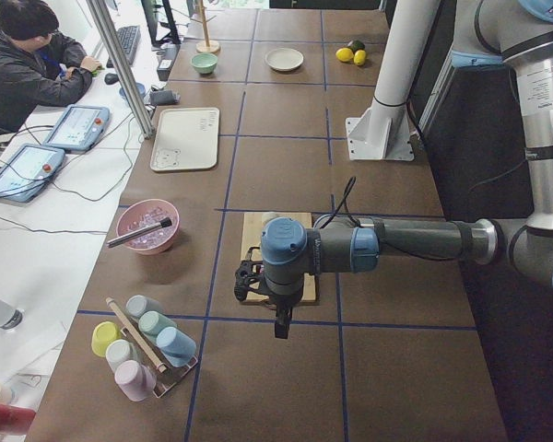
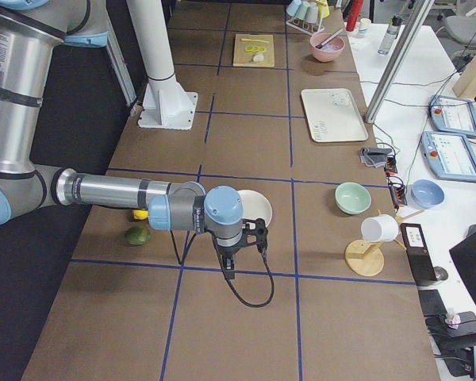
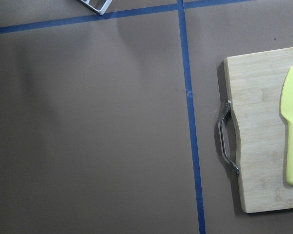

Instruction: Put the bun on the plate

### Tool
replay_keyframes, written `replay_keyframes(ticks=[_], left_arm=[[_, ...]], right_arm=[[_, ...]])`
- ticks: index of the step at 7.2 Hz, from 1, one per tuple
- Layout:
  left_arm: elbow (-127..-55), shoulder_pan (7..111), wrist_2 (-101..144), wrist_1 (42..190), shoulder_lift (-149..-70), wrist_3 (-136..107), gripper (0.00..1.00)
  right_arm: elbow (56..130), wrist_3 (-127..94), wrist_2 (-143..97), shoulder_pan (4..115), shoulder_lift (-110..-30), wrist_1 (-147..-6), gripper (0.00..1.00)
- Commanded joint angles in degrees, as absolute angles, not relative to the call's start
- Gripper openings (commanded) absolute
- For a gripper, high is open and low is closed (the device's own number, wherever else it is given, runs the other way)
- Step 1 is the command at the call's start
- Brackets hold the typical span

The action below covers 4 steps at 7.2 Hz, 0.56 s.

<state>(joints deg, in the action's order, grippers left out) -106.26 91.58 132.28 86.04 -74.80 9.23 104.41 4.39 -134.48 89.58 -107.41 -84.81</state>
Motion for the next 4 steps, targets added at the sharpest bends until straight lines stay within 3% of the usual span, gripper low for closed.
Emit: replay_keyframes(ticks=[1, 4], left_arm=[[-106.3, 91.5, 132.3, 86.0, -74.9, 9.2, 1.00], [-106.1, 91.5, 132.3, 86.0, -74.9, 9.2, 1.00]], right_arm=[[104.4, 4.4, -134.5, 89.6, -107.5, -84.8, 1.00], [102.2, 3.7, -135.3, 89.2, -107.1, -84.5, 1.00]])
